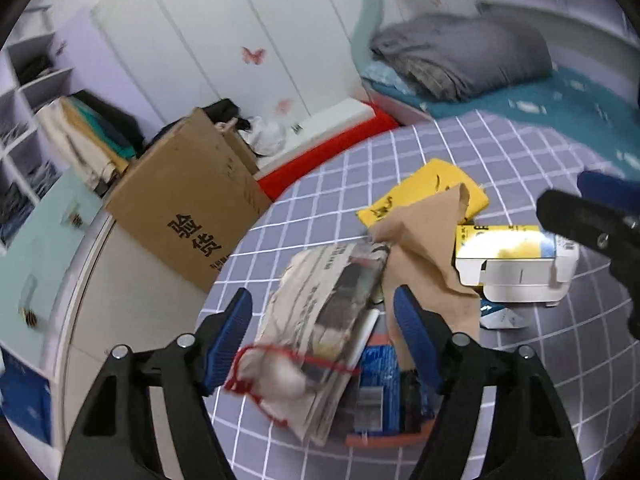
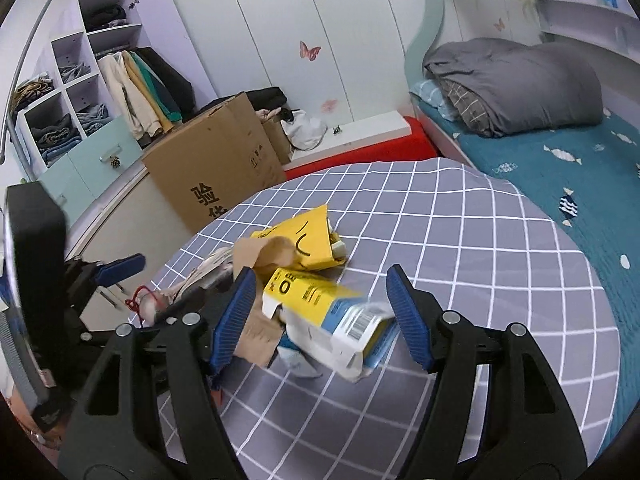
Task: Collect trash
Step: 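Grasp the newspaper roll with the left tool while the right tool grasps the brown paper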
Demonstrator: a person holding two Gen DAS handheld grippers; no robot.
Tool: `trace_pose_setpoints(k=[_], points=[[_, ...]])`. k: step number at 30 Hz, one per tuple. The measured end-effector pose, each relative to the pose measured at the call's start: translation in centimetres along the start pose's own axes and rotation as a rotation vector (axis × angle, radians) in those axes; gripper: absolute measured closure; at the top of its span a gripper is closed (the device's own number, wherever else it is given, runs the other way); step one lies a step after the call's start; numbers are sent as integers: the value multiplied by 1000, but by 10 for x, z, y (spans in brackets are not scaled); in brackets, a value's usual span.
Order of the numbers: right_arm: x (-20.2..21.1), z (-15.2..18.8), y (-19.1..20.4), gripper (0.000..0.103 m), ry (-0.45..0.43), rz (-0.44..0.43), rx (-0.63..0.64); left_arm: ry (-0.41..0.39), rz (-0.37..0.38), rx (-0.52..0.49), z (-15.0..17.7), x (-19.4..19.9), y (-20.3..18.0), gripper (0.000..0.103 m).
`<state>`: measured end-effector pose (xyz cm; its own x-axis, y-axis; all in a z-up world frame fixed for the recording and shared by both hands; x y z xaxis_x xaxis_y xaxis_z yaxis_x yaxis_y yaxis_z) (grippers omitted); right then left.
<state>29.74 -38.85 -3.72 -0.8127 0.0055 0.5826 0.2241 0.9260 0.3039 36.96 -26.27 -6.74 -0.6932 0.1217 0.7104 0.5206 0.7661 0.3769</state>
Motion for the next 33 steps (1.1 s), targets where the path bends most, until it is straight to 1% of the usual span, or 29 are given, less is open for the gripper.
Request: trace_pose_setpoints(k=[2,4,5,6,7,8,11,12,14,16,19,21,22,23,24,25,26,28,29,30,33], points=[[-8,-5,-1,36,15,-13,-3,36,-14,-43,-4,-11,-4,36],[-14,-8,0,36,27,-28,-11,51,-50,-81,-7,-20,-9,36],[-18,-10,1,36,39,-24,-14,69,-37,-106,-8,-25,-13,37],[-23,-12,1,36,49,-23,-18,90,-32,-107,-9,-32,-13,44],[-28,-14,2,36,60,-41,-28,108,-40,-97,-10,-38,-11,48],[-31,-15,4,36,69,-46,-31,113,-39,-89,-10,-40,-11,55],[-40,-18,13,36,103,-70,-22,118,5,-46,-11,-43,-4,79],[-42,-18,17,36,108,-72,-14,102,-3,-39,-11,-40,-1,83],[-46,-20,24,36,119,-75,4,60,-1,-9,-13,-33,5,85],[-51,-21,29,36,136,-82,11,9,29,49,-15,-21,17,88],[-59,-22,35,36,177,-102,1,-55,39,119,-17,-5,34,92],[-62,-21,39,36,184,-93,14,-97,58,175,-16,6,47,95],[-63,-21,42,36,188,-104,10,-110,72,200,-15,9,52,95],[-65,-21,44,41,196,-116,8,-120,84,221,-14,13,57,95],[-67,-21,46,51,199,-117,9,-138,90,248,-12,17,62,96],[-68,-21,47,57,202,-116,13,-157,90,267,-9,22,67,96],[-71,-21,50,68,210,-122,15,-168,91,279,-7,25,70,96],[-71,-20,54,76,204,-118,29,-196,110,319,1,34,78,96],[-68,-19,57,90,186,-115,43,-213,117,337,4,39,81,97],[-65,-19,60,95,173,-120,46,-227,122,355,8,43,85,97],[-51,-19,69,98,133,-140,62,-266,151,412,19,55,98,97]])
Point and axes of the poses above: each gripper's, at about its wrist camera, not at the fingertips, and x roughly against the way its jaws point, y to its left, z to its underside, the point moved 1 cm from there along -x, roughly the way its jaws point, and after that the axes turned 3 degrees about z, right-handed, at the moved point
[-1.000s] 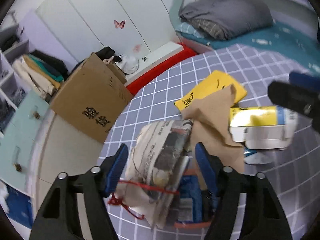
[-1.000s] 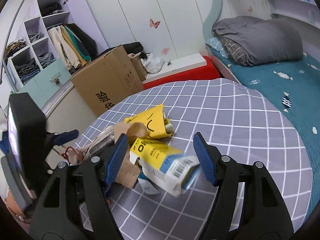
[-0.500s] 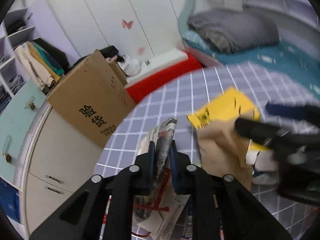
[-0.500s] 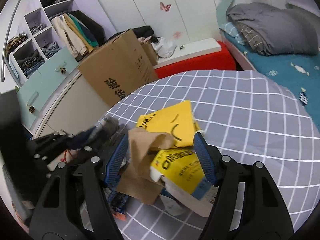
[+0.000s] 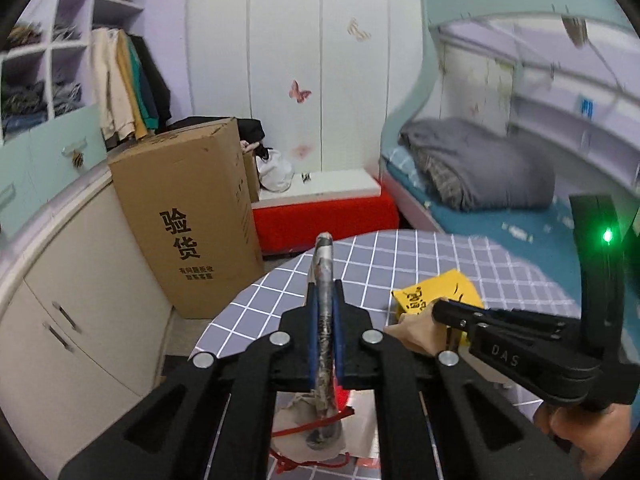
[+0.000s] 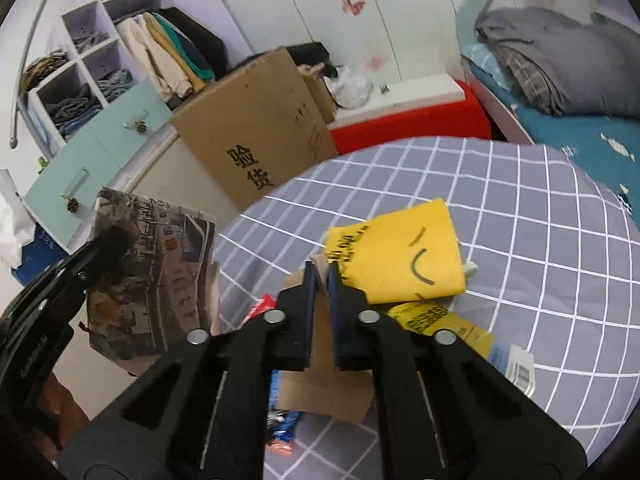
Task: Collect trash
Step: 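Grasp the newspaper roll with the left tool while the right tool grasps the brown paper, then carry both items to the wastebasket and open the right tool over it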
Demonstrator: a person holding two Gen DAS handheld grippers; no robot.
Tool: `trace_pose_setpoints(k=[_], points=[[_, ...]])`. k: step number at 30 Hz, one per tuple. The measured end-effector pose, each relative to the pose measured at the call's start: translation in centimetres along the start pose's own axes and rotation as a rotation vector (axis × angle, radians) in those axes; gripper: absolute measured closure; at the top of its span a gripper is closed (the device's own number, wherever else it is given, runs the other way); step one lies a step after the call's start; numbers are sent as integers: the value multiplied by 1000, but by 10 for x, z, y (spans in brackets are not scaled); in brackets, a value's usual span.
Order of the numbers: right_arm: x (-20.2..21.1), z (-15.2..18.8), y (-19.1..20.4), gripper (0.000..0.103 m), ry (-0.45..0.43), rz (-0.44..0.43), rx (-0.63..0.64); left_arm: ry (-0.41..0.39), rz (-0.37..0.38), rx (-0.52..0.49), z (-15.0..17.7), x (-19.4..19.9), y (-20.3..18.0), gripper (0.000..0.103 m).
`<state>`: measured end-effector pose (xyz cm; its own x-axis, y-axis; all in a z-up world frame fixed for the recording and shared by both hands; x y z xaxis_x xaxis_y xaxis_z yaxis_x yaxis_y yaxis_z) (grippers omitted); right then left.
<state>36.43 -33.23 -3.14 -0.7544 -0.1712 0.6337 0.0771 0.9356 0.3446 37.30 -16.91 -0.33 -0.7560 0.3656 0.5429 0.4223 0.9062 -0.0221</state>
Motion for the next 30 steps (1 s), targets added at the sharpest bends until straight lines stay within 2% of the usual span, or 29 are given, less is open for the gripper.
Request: trace_pose_setpoints(k=[7,12,15,18,24,30], points=[[38,0,26,99,-76,-21,37,-90,97,189,9,36,31,97],[69,0,43,99,-130,-30,49,-129,269,350,21,50,46,97],[86,1,51,99,-154,-37,57,-128,240,350,28,53,44,97],[99,5,62,99,-165,-44,73,-113,268,389,36,55,50,97],[117,10,95,99,-170,-79,125,-168,245,396,38,88,63,97],[118,20,152,99,-152,-149,193,-195,166,413,45,124,96,97]])
Point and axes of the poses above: each gripper's, at about its wrist camera, not at the fingertips, and x roughly against the way its jaws point, y to its left, z to its underside, the point moved 1 cm from there along -x, roughly the way its jaws point, and after that the axes turned 3 degrees about z, right-handed, at the moved point
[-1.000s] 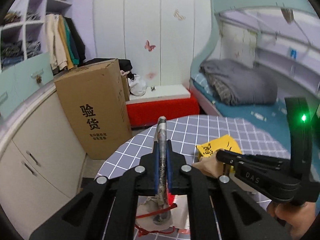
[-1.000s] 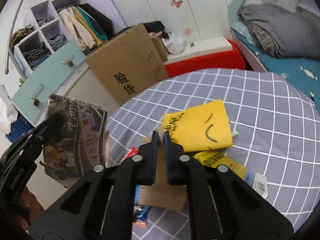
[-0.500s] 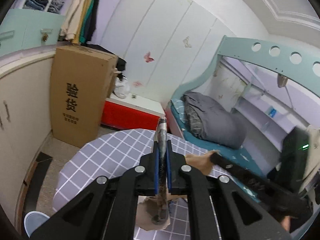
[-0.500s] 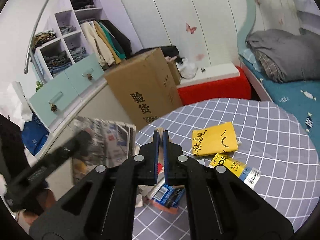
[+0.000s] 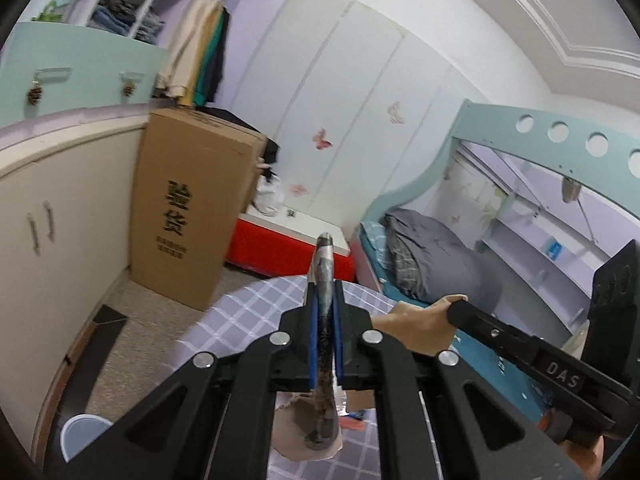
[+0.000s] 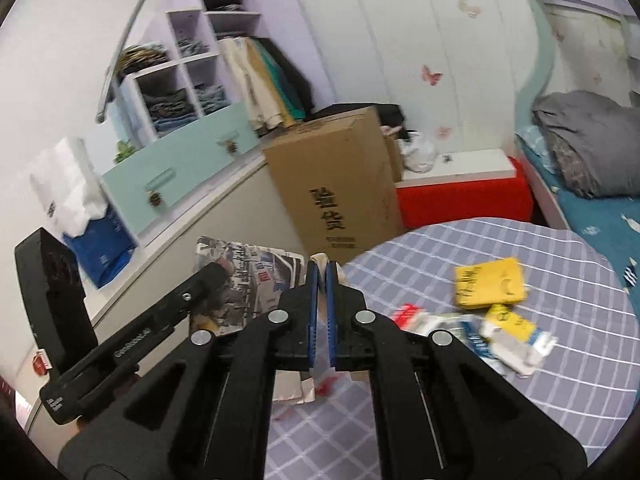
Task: Collect trash
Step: 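Carry both items to the wastebasket and open the right tool over it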
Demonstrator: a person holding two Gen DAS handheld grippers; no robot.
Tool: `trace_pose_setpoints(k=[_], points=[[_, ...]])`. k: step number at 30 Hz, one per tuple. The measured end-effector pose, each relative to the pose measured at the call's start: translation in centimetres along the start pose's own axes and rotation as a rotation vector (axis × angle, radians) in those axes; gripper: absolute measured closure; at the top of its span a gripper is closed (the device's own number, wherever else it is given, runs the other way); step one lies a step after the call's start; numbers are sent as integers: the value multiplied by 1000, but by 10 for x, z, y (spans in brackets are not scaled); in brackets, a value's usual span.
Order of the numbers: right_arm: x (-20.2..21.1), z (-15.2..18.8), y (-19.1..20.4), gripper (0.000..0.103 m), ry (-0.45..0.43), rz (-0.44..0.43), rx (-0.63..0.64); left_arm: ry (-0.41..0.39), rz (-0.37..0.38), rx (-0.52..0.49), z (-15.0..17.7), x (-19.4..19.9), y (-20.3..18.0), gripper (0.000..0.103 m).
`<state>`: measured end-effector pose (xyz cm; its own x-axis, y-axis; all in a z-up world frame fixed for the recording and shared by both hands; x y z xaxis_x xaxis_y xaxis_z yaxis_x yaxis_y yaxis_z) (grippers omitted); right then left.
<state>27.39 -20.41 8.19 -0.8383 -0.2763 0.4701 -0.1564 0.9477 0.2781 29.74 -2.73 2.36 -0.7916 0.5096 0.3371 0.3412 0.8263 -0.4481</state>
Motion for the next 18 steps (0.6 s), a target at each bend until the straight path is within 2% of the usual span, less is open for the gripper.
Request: trace_pose_setpoints(k=[6,9,13,18], points=[[-34,16,75,99,60,-100,64,-37,-138,30,-7,49,60,97],[-57,31,116,99,102,-153,100,-43,-225,57,-5,74,103,97],[-90,62,170,99,172,-209,156,-35,-328,97,3,98,159,97],[-142,108,210,99,277,-230,200,9,-465,174,27,114,242,97]])
Point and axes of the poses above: each gripper's, at about its wrist camera, not at the fingertips, and x roughly against the way its jaws point, y to its left, z to its underside, the point moved 1 cm from there along -x, roughly the way its jaws point, and after that the axes turned 3 degrees about z, right-handed, at the moved point
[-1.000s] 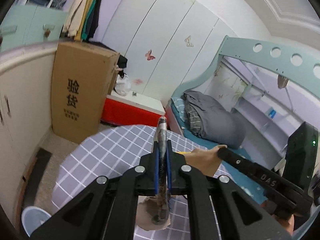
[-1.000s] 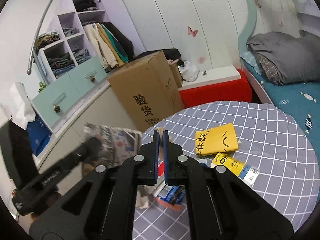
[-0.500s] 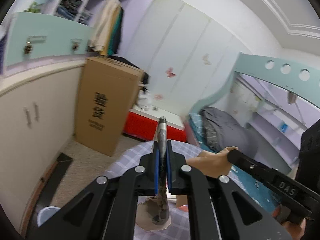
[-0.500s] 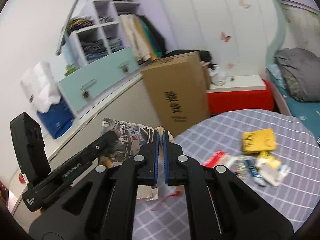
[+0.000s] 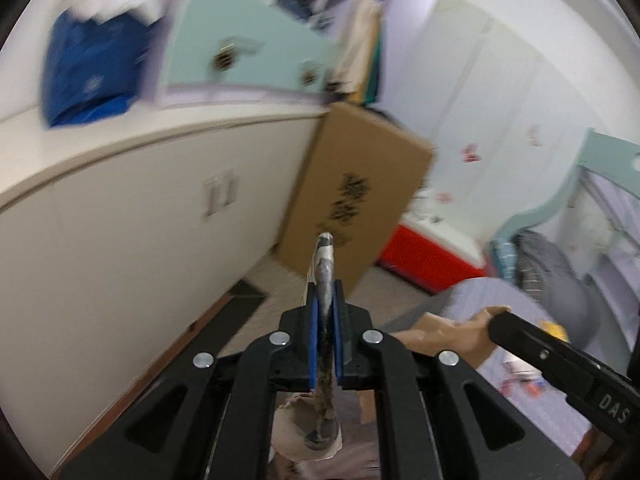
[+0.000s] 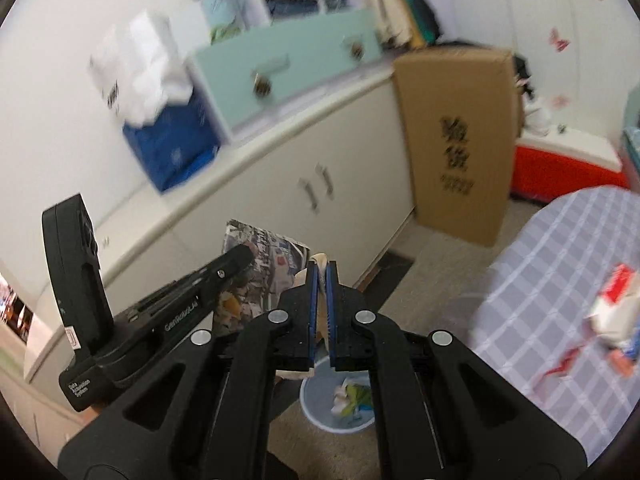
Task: Collect trash
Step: 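Carry both items to the wastebasket and open the right tool over it, then open the left tool over the wastebasket to drop the newspaper roll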
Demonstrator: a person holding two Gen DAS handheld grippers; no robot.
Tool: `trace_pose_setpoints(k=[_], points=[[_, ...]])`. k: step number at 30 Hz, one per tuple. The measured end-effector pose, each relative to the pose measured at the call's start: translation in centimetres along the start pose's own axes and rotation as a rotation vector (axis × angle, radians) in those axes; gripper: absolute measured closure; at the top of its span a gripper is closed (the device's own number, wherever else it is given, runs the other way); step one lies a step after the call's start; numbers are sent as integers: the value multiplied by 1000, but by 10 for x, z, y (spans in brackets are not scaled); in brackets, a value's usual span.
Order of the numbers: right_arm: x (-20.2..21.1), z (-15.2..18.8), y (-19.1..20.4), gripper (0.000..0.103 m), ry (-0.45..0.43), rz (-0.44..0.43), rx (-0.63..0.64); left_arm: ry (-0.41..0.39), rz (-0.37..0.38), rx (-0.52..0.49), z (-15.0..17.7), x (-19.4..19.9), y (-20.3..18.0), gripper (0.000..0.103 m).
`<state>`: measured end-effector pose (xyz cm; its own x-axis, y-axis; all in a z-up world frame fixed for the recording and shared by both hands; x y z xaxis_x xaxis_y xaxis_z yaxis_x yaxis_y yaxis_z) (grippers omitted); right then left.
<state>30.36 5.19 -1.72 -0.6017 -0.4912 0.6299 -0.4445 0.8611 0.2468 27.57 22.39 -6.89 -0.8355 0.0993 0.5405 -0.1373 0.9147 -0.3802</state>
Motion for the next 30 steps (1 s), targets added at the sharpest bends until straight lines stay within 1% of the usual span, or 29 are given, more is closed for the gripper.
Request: trace_pose_setpoints(k=[3,4,5,8,12,14,16,17,18,19,23,30], points=[[-49,20,12,99,82,-4,2,37,-73,40,11,-20,39,97],[-70,28,16,99,115,0,1,58,-98,58,17,-30,56,97],[-81,33,18,99,135,0,0,76,-117,70,22,-38,68,97],[-130,57,20,98,231,-2,-17,132,-180,105,40,-65,105,97],[-180,93,16,98,354,17,-41,208,-215,138,63,-94,138,97],[-197,106,12,98,394,35,-42,254,-231,144,78,-109,152,97],[-210,118,7,93,434,49,-54,294,-244,150,92,-123,160,97],[-213,121,7,79,443,54,-53,309,-244,154,98,-127,163,97],[-216,125,4,54,453,63,-50,329,-245,160,104,-133,167,96],[-217,128,3,48,451,73,-45,340,-248,162,108,-136,168,96],[-218,134,-1,48,459,98,-39,372,-257,153,124,-142,169,96],[-210,128,4,48,416,114,-8,384,-246,161,128,-150,163,96]])
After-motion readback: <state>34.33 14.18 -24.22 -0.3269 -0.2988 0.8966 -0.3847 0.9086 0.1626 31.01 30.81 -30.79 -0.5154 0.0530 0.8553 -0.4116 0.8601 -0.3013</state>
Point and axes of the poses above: each gripper's, at about its wrist camera, not at the fingertips, and x roughly against the way its jaws point, y to its left, z to its underside, the point moved 1 cm from there along -x, roughly the way its jaws point, and after that the axes turned 3 degrees about z, right-handed, at the moved point
